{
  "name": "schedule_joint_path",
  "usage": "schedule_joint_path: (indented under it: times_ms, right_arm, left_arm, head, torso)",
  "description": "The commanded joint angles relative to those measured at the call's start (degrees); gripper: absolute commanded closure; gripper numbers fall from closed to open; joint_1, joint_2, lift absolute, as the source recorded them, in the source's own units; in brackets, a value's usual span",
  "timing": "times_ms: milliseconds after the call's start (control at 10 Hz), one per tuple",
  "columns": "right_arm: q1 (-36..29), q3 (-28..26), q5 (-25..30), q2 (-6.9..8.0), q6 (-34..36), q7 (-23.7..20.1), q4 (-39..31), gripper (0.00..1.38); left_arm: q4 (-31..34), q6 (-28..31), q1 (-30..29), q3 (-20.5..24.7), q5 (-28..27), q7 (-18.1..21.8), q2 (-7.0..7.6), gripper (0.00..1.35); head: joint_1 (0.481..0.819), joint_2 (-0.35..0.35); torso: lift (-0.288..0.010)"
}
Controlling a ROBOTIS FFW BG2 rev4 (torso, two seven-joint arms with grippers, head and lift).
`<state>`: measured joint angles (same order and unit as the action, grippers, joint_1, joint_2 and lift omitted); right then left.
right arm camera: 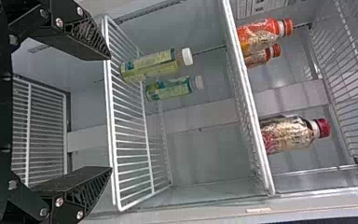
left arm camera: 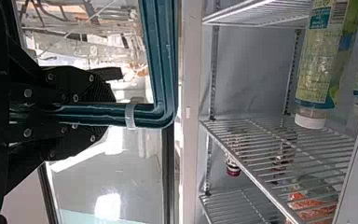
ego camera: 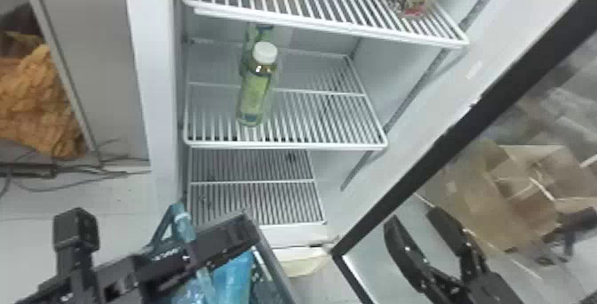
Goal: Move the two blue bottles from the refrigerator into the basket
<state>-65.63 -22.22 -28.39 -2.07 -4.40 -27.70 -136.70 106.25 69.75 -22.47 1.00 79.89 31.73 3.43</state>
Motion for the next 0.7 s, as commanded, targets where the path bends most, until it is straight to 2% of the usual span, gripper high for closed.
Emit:
schedule_joint_path:
  times_ms: [0, 300, 600]
  right_arm:
    - [-2.15, -0.29, 0.29, 0.67, -0.1, 0.01, -1.32, 0.23]
    - [-4.12, -2.57, 2.57, 2.12, -0.1, 0.01, -2.59, 0.23]
    - [-3.42, -3.26, 3.37, 2.12, -0.1, -0.08, -2.31, 0.23]
  left_arm:
    - [-0.01, 0.0, -0.02, 0.03, -0.02, 0.0, 0.0, 1.2]
    - [-0.01, -0.14, 0.12, 0.49, -0.02, 0.0, 0.0, 1.2]
    - [-0.01, -0.84, 0.12, 0.49, 0.43, 0.0, -0.09, 1.2]
  head:
    - [0.695, -0.35]
    - [0.695, -0.35]
    - [0.695, -0.35]
  torso:
    - [-0.216]
    - [-0.216]
    - [-0.216]
